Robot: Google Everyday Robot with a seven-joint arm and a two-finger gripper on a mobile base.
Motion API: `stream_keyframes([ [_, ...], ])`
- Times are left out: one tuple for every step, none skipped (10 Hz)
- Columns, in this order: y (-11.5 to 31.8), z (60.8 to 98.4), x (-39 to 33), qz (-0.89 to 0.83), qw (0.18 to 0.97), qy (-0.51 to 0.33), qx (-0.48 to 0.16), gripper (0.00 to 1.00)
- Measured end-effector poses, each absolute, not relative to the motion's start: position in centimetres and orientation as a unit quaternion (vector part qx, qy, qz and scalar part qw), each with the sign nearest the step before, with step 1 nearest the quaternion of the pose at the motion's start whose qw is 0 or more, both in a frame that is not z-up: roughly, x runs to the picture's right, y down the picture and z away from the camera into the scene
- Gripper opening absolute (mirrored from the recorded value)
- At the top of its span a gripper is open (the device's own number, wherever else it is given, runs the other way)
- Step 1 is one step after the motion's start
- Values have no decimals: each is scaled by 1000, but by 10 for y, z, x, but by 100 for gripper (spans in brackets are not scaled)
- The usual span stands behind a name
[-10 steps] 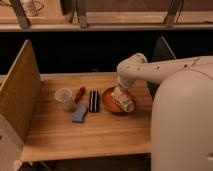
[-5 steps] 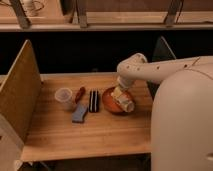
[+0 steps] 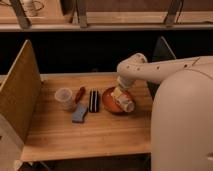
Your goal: Place the pepper on the white sponge
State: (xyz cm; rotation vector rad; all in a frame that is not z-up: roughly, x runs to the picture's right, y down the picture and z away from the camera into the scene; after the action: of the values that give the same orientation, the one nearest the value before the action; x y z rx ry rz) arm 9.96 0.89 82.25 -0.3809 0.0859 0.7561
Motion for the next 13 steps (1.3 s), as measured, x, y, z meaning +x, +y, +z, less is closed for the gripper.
stream_keyframes([
  [9,823,100,367,911,42,-185,73],
  [8,823,100,368,911,41,-184,73],
  [6,823,102,373,909,40,-181,73],
  [2,824,107,387,904,42,-176,73],
  [-6,825,114,414,894,46,-167,73],
  [-19,826,127,460,874,50,-151,73],
  [-26,828,135,495,856,52,-141,73],
  [-35,831,143,546,826,52,-129,73],
  [-41,833,148,579,805,52,-121,73],
  [-44,833,151,595,793,52,-117,73],
  [-45,834,153,606,785,52,-115,73],
  [-45,834,153,608,784,52,-115,73],
  [-46,834,154,609,783,51,-115,73],
])
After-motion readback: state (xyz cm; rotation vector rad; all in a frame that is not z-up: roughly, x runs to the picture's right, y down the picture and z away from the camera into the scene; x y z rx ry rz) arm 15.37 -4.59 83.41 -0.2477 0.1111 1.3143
